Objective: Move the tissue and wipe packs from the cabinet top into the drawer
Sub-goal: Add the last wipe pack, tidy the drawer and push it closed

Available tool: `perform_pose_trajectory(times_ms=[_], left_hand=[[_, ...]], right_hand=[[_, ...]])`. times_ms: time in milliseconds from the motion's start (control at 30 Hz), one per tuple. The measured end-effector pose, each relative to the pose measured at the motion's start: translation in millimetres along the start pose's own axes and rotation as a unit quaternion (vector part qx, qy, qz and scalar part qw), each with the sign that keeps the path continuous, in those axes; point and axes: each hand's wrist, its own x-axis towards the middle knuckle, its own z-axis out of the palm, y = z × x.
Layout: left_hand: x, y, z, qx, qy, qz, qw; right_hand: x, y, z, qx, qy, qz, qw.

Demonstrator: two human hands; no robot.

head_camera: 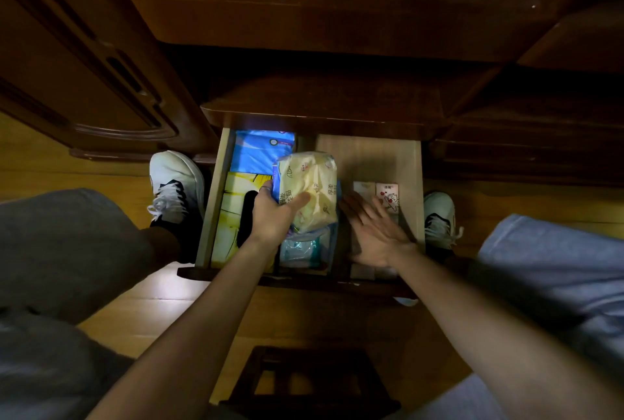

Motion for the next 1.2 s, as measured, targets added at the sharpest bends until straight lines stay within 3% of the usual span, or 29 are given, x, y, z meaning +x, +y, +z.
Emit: perform_pose_trajectory(times_ms=[200, 300, 433, 500, 633, 700, 933, 1200], left_hand=[[1.8, -1.0, 0.1, -0.003, 0.008, -0.01, 1.0], [2.9, -0.2, 1.8, -0.003, 0.011, -0.012, 1.0], [3.2, 0.5, 8.8, -0.013, -0.015, -0.019, 1.0], [3.7, -0.7, 14.6, -0.025, -0.037, -0.03, 0.999], [4.8, -8.3, 40.0, -0.028, -0.087, -0.064, 0.994], [1.9, -12.6, 61.2, -0.011, -0.113, -0.092, 0.989], [-19.6, -30.5, 124.5, 0.052, -0.198, -0.197, 0.959], [-26.6, -46.0, 103.7, -0.022, -0.194, -0.21, 0.958]], right_hand=[[7.1, -1.1, -2.5, -0.048, -0.069, 0.007, 0.996], [0.9, 2.2, 2.7, -0.052, -0.063, 0.002, 0.997], [-3.0, 8.0, -10.8, 0.043, 0.032, 0.003, 0.999], [-6.4, 15.4, -26.0, 0.093, 0.107, 0.058, 0.988], [-22.7, 35.0, -54.8, 0.246, 0.299, 0.197, 0.901], [-39.2, 47.6, -57.9, 0.254, 0.329, 0.226, 0.881], [-87.0, 65.4, -32.0, 0.279, 0.227, 0.283, 0.889], [-55.9, 49.2, -41.3, 0.197, 0.117, 0.089, 0.969]])
